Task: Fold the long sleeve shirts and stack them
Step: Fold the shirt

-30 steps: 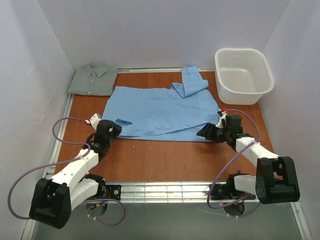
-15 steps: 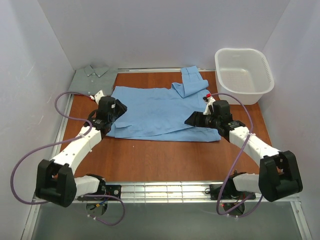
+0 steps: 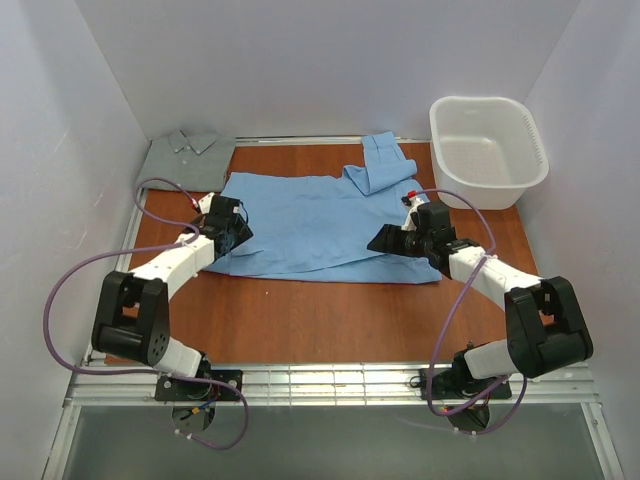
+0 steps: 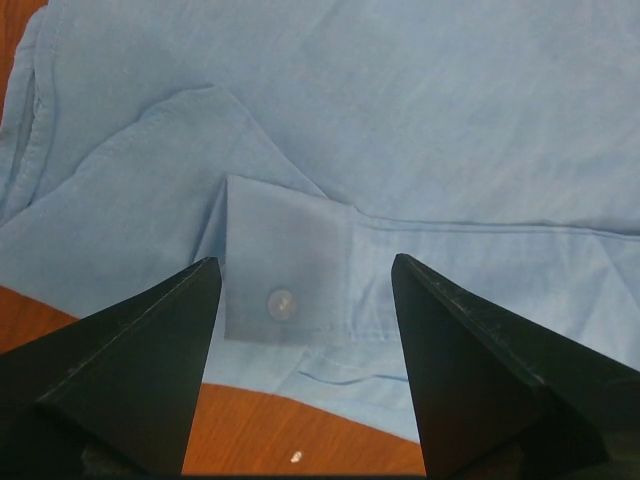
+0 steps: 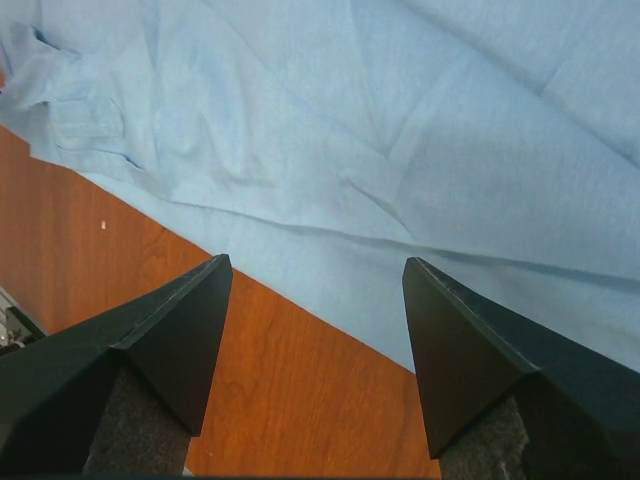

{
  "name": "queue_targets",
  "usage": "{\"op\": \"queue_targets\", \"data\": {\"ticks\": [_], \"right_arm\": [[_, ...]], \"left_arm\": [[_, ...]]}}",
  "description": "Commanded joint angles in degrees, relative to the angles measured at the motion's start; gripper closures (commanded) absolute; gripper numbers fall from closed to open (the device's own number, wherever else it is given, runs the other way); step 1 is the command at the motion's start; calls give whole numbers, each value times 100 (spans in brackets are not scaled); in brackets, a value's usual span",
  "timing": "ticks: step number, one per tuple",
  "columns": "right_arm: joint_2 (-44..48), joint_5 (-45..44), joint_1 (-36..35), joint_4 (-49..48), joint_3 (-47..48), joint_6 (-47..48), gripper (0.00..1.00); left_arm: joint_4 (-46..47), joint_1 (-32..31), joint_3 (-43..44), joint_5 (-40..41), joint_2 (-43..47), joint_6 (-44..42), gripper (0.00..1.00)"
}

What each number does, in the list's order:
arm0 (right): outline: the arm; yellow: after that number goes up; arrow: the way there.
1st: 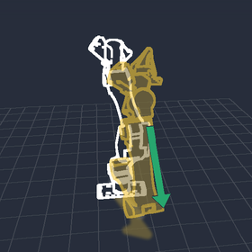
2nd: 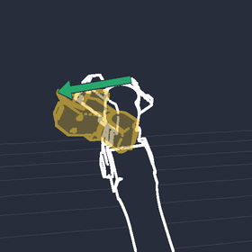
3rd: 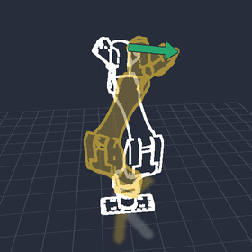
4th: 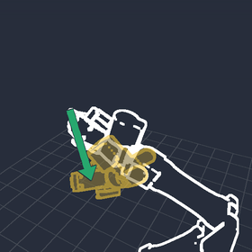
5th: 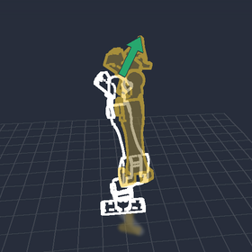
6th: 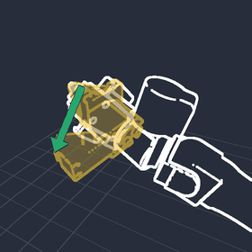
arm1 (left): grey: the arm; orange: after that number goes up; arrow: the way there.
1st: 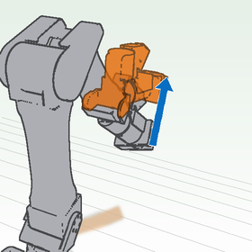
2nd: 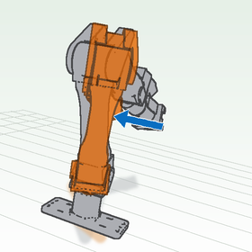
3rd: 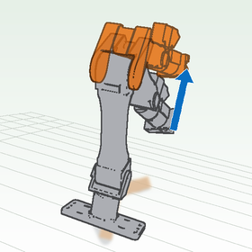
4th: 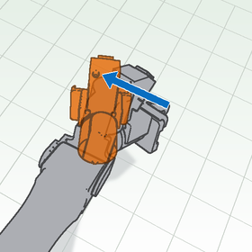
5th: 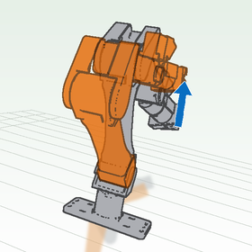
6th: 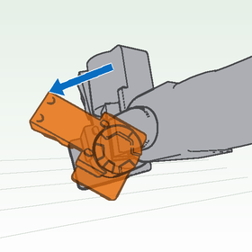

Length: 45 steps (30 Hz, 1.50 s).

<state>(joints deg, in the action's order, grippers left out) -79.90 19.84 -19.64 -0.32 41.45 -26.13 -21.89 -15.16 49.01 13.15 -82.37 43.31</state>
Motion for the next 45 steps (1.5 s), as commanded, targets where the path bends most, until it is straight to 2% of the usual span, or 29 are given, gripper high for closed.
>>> {"op": "queue_targets", "data": {"ticks": [1,8,14,18,22,23,26,33,45], "right_arm": [[9,-102,-14,-171,-234,55,35],[18,-138,-5,-179,-436,90,35],[53,-164,-5,-179,-445,91,35],[53,-173,-5,-179,-471,99,35],[80,-190,-5,-179,-515,91,35],[88,-199,-14,-179,-533,99,35],[106,-234,4,-179,-568,91,35],[115,-270,179,-179,-752,-41,35],[1,-191,637,-188,-1043,-296,37]], "left_arm": [[-201,109,354,180,-305,-288,34],[-377,171,609,92,-824,-271,39],[-395,171,601,56,-851,-200,51],[-395,171,583,91,-869,-183,60],[-395,171,565,127,-939,-156,74],[-395,171,574,144,-948,-147,81],[-351,171,609,232,-957,-200,91],[325,171,715,382,-729,-841,98],[1749,171,372,504,-508,-1606,98]]}}
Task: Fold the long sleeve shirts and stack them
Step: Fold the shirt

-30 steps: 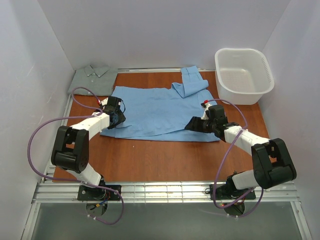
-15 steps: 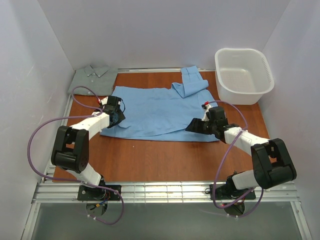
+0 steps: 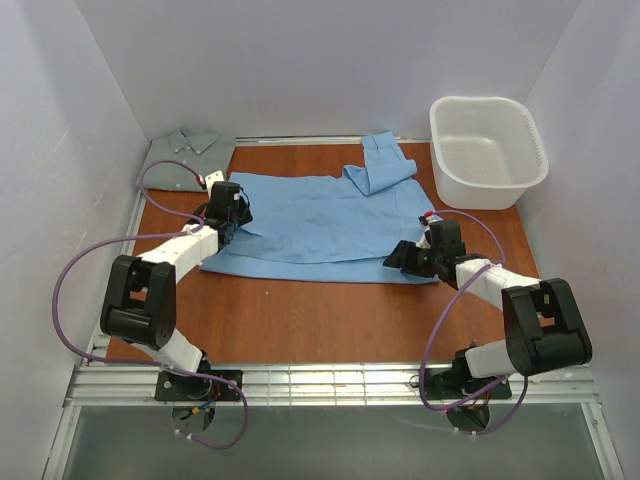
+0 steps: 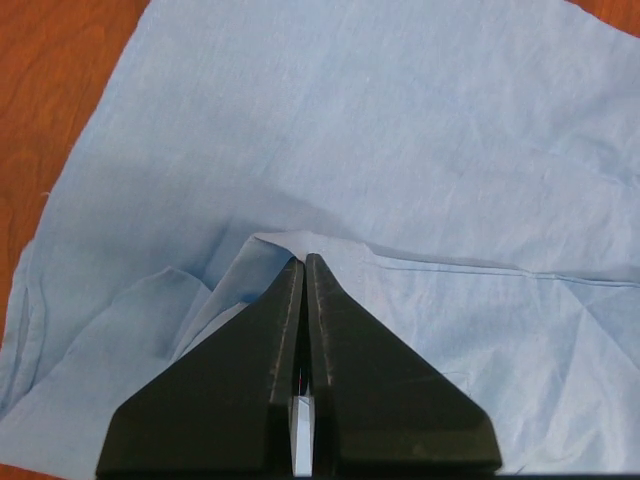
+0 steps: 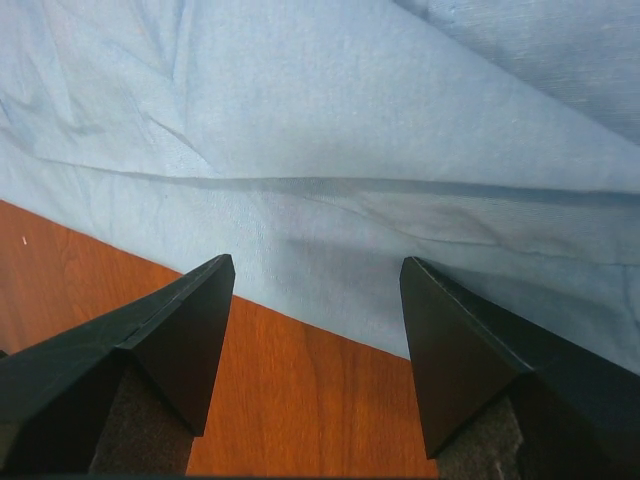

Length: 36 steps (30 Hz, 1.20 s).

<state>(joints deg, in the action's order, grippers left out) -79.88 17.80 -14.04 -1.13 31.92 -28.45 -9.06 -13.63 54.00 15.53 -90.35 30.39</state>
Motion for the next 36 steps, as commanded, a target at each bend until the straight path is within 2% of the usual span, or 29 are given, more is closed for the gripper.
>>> {"op": "queue_targets", "data": {"ticks": [1,13,17,19,22,26,29,32,36], "right_arm": [[-10,21,103,-107,-107,-64,37],[253,285,121,-46,68,120,37],[586,382,33,104,428,138,38],[631,522,-63,104,604,94,38],[500,794,-308,-194,1034,-72,38],[-227,962,-652,-783,1632,-442,38],[-834,909,-828,-1397,2071,-740,39],[-1440,1014,-846,-2204,2081,-1205,41],[-1961,813,-785,-2725,1688,-1365,44]], "left_arm": [[519,18,-144,336,289,-367,97],[150,18,-22,1040,-264,-95,85],[-236,18,383,952,-10,-78,66],[-430,18,524,812,315,-60,49],[-448,-26,612,180,728,19,36],[-430,-184,682,-611,773,510,36],[-421,-202,665,-1025,257,932,38],[-360,-193,498,-982,-166,1283,42],[-360,-123,95,-552,-466,1732,44]]}}
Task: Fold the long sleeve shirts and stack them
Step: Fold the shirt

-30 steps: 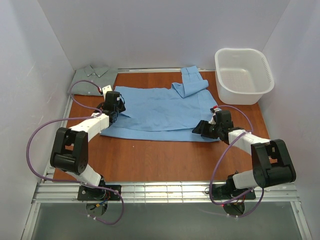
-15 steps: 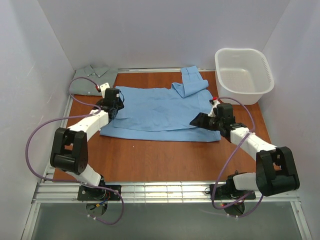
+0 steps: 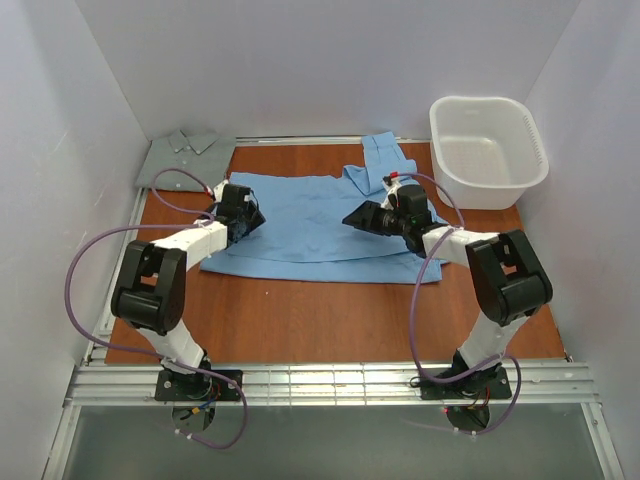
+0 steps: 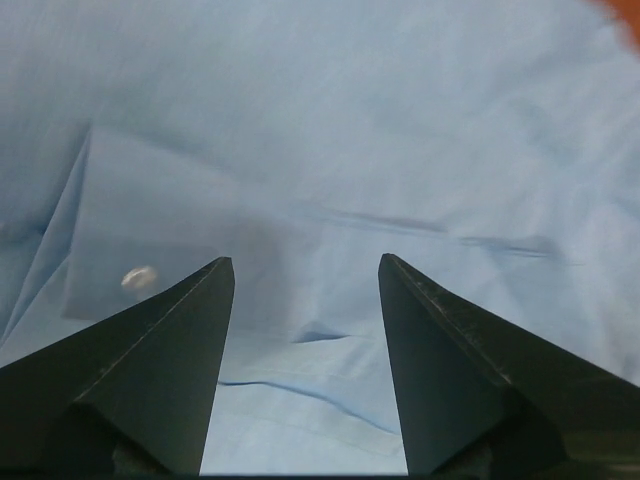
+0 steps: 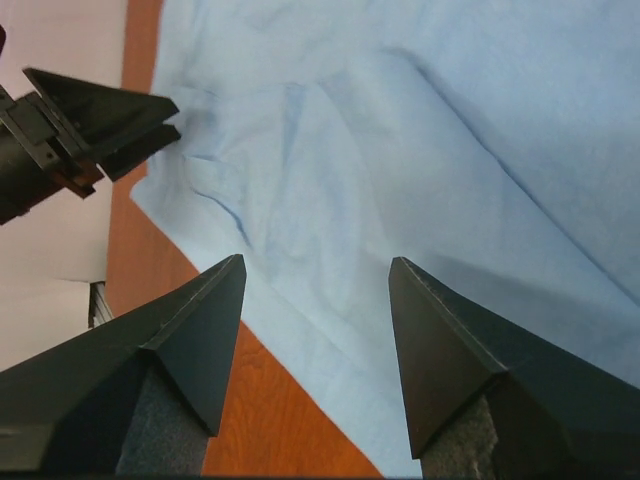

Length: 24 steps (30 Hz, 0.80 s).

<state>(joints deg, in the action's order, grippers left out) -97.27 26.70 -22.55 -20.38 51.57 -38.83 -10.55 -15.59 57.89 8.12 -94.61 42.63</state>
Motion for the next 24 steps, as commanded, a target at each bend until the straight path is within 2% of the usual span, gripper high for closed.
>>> {"op": "queue_targets", "data": {"ticks": [1,5,11,17,24], "right_arm": [[-370,-94,101,-1079,-418,-423,46],[-529,-42,434,-1705,-1359,-784,48],[-187,-16,1268,-1724,-2256,-679,48],[366,116,1946,-1636,-2722,-354,48],[1937,-191,2017,146,-2477,595,48]], "left_arm": [[-211,109,-383,233,-84,718,44],[-264,320,-840,304,-189,1114,45],[-299,654,-1473,120,-181,1563,47],[-500,848,-1799,189,574,1599,48],[-1063,856,-1509,260,2049,845,34]]}}
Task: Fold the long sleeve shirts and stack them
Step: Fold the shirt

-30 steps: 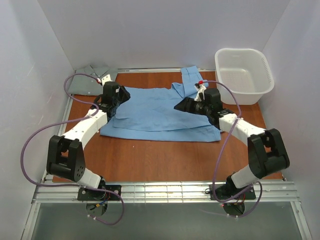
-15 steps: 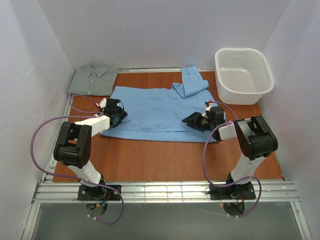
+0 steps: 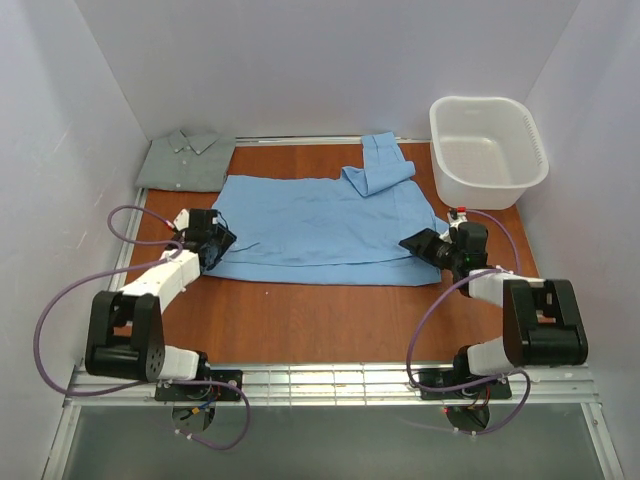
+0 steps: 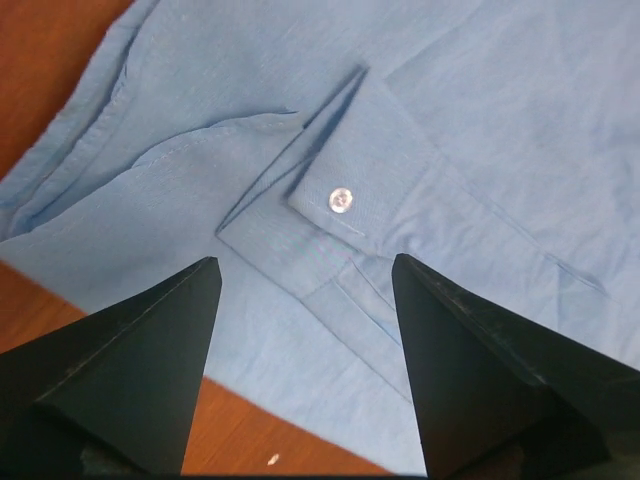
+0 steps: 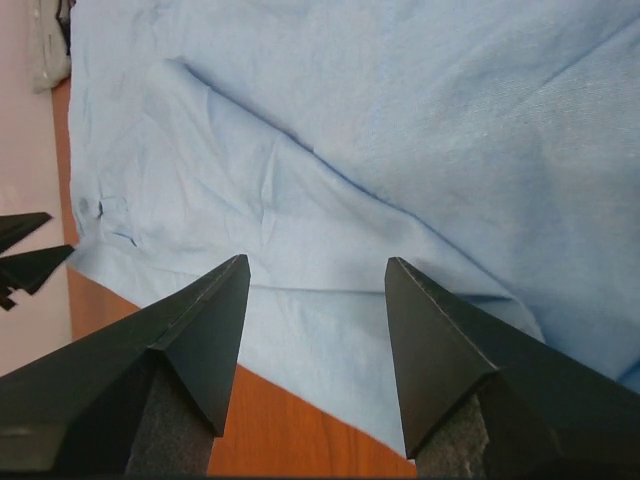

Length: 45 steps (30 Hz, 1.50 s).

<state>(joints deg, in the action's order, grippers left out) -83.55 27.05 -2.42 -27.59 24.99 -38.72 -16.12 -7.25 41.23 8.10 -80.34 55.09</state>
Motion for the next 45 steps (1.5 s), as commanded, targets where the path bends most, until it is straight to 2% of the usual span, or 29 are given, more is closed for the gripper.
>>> {"op": "queue_targets", "data": {"ticks": [1,4,7,9,13,18,19,24,25,29,33,36,38,39,43,45], "right_arm": [[707,-357,13,1253,242,715,48],[1086,-393,4,1764,261,839,48],[1201,-524,13,1941,173,840,53],[1104,-691,13,2047,129,857,60],[788,-815,39,2284,146,945,64],[533,-859,189,2653,85,954,66],[480,-850,432,2732,119,971,65],[436,-921,672,3452,199,1112,66],[462,-903,698,3532,173,1130,66],[1120,-657,716,3954,120,1323,66],[1955,-1096,673,4420,409,1630,64],[2281,-1552,261,4614,918,1806,64],[2194,-2068,-318,4658,1399,1920,64],[2098,-2281,-869,4675,1560,1973,64],[1134,-2678,-1919,4711,2246,2219,63],[807,-2906,-2279,4711,2509,2316,63]], "left_arm": [[-541,13,183,289,720,-481,33],[-550,13,149,158,783,-614,33],[-533,13,104,104,493,-570,37],[-515,21,34,253,186,-543,39],[-541,83,-97,377,-193,-447,43],[-655,408,-440,482,-342,-324,45],[-743,539,-571,386,-299,-289,45],[-1024,707,-880,262,70,-78,46],[-1120,916,-915,245,158,-60,46],[-1621,936,-977,-27,842,54,46],[-2026,935,-881,95,1695,20,45],[-1905,935,-468,8,1995,-358,40],[-1624,848,-301,-289,1934,-858,34],[-1370,804,-143,-430,1908,-955,32],[-1087,-379,428,59,1365,-1465,28],[-999,-628,744,87,1048,-1712,28]]}}
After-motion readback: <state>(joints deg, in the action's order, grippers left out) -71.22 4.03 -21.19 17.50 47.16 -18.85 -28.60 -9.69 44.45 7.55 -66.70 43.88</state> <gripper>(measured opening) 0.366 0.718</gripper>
